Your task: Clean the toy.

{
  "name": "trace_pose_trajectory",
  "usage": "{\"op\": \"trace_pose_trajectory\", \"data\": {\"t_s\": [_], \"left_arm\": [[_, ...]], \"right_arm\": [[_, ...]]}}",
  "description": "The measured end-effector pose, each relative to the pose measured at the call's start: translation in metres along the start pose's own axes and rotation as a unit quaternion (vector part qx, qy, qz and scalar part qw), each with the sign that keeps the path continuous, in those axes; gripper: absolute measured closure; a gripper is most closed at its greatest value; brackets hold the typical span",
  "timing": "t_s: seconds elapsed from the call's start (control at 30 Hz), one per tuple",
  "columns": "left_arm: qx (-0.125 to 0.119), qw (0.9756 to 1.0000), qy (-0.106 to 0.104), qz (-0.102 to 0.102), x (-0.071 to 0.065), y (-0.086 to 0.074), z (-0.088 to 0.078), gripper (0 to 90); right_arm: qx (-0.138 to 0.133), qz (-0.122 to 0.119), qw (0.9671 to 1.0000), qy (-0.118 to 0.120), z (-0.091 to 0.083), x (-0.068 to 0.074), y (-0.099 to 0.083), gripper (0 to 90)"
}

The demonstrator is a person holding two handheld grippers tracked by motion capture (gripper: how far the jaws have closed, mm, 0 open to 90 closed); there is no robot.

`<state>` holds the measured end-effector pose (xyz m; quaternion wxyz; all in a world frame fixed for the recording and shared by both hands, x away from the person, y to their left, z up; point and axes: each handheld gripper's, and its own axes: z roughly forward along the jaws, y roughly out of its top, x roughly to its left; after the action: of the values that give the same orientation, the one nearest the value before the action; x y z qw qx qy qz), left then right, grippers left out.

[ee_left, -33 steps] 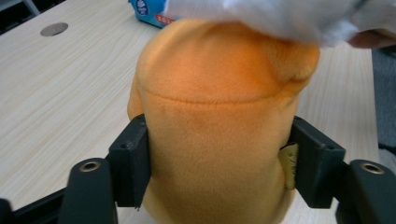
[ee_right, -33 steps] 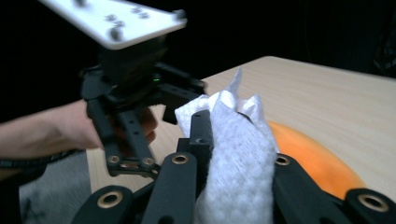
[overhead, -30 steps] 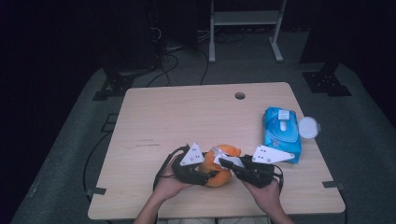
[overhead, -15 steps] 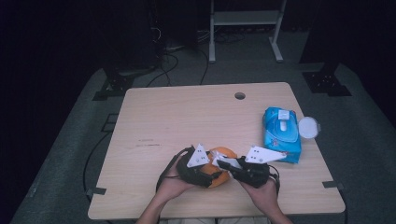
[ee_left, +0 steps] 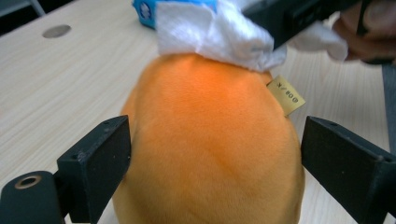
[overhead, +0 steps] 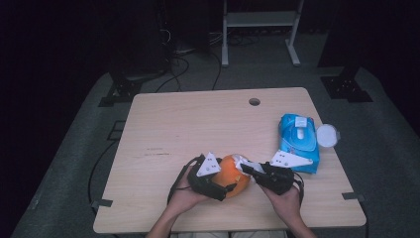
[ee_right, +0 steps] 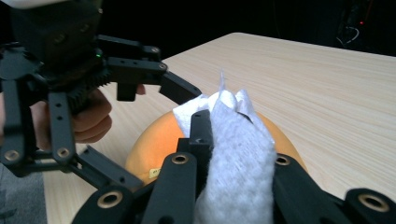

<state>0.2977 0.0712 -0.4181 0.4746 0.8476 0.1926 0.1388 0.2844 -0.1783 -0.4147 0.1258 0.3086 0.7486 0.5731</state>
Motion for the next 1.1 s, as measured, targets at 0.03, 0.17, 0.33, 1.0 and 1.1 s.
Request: {"op": "trace_pose_trajectory", "data": {"t_s": [0.03,0.17,0.33,1.0,1.1], "left_arm": [[0.0,1.0,0.0,-0.004,0.001,0.0,0.0,9.1],[0.028,0.9996,0.008,-0.004,0.0,-0.003,0.008,4.7],[0.041,0.999,0.016,-0.001,0.001,-0.005,0.01,12.6],[0.024,0.999,-0.031,-0.023,0.017,0.0,-0.02,39.7],[0.027,0.9987,-0.038,-0.022,0.017,0.0,-0.021,39.7]], "right_arm": [[-0.001,0.003,1.0,-0.001,0.0,-0.001,0.0,79.4],[-0.002,0.02,0.9998,-0.005,0.0,-0.007,-0.002,79.4],[-0.002,0.019,0.9998,0.002,0.002,-0.001,-0.003,79.4],[0.001,0.005,1.0,0.006,0.002,-0.001,0.0,79.4],[0.003,0.024,0.9997,-0.002,-0.001,-0.009,-0.004,79.4]]}}
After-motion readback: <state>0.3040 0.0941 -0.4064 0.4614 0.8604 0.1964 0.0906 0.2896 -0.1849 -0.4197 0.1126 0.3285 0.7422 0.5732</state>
